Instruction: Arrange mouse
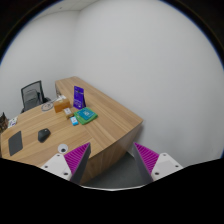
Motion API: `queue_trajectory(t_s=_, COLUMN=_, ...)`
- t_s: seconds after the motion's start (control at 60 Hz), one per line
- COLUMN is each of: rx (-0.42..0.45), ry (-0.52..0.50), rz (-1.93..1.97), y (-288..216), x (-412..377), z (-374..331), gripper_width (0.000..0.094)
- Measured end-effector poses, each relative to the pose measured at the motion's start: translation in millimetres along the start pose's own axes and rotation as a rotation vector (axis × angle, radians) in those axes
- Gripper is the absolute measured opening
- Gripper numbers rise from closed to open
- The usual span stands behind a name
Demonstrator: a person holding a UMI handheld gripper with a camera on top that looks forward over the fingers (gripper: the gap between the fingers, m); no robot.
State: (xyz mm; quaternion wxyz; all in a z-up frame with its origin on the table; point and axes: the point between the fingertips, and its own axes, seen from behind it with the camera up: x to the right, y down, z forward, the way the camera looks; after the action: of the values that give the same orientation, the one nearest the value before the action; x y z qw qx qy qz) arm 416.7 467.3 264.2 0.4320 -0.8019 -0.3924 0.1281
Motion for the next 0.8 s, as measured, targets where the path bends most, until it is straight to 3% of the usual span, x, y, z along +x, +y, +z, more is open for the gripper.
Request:
queue_trajectory(t_s=0.4, rx=-0.006, ry=-0.113, rz=-0.068, y=10.0, x=-33.0, z=5.9, gripper_width=0.0863)
queue_trajectory(t_s=0.8, rx=-0.007, ry=-0.297, rz=-0.171, y=28.4, x=-129.7, z=-10.8, gripper_width=0.0859)
